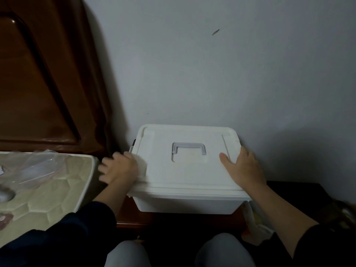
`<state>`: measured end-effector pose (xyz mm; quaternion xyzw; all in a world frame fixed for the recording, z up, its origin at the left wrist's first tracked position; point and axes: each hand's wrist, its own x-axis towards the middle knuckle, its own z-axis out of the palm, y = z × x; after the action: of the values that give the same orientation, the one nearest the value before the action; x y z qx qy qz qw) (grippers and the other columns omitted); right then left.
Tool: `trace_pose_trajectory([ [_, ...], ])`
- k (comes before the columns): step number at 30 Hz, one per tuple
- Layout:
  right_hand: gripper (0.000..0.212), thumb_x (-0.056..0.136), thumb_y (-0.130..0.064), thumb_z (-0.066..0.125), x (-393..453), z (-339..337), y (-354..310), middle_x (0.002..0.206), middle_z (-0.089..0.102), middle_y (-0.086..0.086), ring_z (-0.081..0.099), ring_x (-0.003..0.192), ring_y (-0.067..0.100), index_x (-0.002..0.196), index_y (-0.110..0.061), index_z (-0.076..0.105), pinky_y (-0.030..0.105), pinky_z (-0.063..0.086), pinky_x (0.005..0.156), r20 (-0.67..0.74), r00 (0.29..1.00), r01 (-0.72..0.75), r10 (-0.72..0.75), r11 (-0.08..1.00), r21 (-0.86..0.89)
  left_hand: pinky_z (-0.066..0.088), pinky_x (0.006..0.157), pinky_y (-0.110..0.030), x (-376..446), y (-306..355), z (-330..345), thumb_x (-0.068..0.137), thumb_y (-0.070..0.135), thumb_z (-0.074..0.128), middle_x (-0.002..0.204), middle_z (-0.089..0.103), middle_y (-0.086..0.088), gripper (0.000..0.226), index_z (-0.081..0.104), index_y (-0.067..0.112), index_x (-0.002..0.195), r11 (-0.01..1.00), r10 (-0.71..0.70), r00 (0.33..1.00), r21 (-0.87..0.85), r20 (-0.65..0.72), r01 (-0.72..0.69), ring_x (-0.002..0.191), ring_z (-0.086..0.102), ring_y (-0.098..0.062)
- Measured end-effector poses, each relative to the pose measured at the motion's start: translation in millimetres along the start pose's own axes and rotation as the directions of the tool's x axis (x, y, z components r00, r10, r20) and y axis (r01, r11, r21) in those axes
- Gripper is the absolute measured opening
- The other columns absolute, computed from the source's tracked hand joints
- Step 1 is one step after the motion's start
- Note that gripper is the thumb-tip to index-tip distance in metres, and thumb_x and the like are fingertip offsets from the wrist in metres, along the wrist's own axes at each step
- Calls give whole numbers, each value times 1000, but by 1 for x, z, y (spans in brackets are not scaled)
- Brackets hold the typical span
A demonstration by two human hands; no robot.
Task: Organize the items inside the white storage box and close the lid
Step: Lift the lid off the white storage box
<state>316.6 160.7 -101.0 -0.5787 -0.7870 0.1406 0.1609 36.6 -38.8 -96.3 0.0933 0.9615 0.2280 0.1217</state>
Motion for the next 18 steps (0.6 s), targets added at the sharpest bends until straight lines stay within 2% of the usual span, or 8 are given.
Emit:
trace_pose_trajectory([
  [2, 82, 84, -80, 51, -2, -3, 0, 120, 58, 11, 57, 113, 33, 130, -13, 52, 45, 53, 91, -47, 999, 11, -10, 999, 30, 39, 106, -55, -18, 3, -2, 109, 37, 35, 140, 50, -21, 46, 57, 6, 135, 967, 241, 964, 108, -111, -229, 129, 45, -42],
  [4, 76, 81, -79, 56, -3, -6, 0, 113, 61, 7, 60, 106, 30, 122, -15, 57, 47, 56, 89, -35, 999, -4, 8, 996, 92, 43, 103, -53, -24, 3, -2, 107, 36, 36, 133, 55, -17, 44, 55, 7, 133, 927, 368, 930, 91, -24, -364, 122, 50, -39],
  [7, 60, 78, -70, 69, -2, -13, -5, 101, 66, 1, 67, 87, 24, 109, -19, 62, 40, 59, 69, 20, 998, -60, 57, 967, 249, 42, 108, -54, -13, 6, -7, 107, 41, 41, 136, 56, -17, 49, 50, 7, 142, 957, 287, 953, -68, 95, -282, 126, 51, -40],
  [9, 50, 77, -65, 73, -1, -18, -8, 96, 69, -2, 68, 79, 19, 103, -22, 64, 31, 52, 57, 42, 995, -97, 88, 942, 322, 40, 112, -52, -9, 8, -12, 103, 49, 50, 140, 56, -17, 61, 48, 7, 148, 959, 268, 951, -143, 157, -246, 132, 49, -42],
  [11, 48, 77, -62, 74, -1, -21, -12, 96, 70, -3, 68, 81, 18, 102, -22, 65, 30, 51, 61, 72, 990, -139, 121, 917, 374, 45, 109, -50, -8, 8, -17, 96, 52, 60, 132, 62, -15, 67, 53, 5, 144, 932, 269, 941, -302, 205, -201, 126, 55, -40],
  [14, 45, 80, -61, 72, -2, -22, -15, 96, 71, 0, 68, 83, 21, 101, -21, 66, 34, 54, 66, 98, 984, -177, 149, 890, 420, 53, 84, -39, -7, 8, -25, 97, 33, 70, 107, 69, -10, 38, 66, 4, 122, 853, 276, 925, -509, 260, -112, 108, 67, -35],
  [16, 51, 80, -60, 69, 0, -25, -16, 101, 73, 3, 70, 90, 25, 108, -18, 68, 41, 59, 79, 114, 979, -201, 167, 858, 472, 52, 81, -38, -7, 8, -31, 95, 30, 73, 116, 70, -14, 41, 66, 3, 124, 827, 281, 915, -556, 291, -77, 107, 67, -33],
  [18, 65, 82, -59, 70, 4, -31, -15, 120, 72, 10, 68, 107, 33, 127, -11, 66, 47, 56, 94, 149, 967, -253, 205, 803, 539, 52, 82, -38, -9, 10, -39, 94, 30, 74, 122, 68, -14, 45, 63, 4, 128, 810, 305, 912, -578, 276, -95, 106, 66, -31],
])
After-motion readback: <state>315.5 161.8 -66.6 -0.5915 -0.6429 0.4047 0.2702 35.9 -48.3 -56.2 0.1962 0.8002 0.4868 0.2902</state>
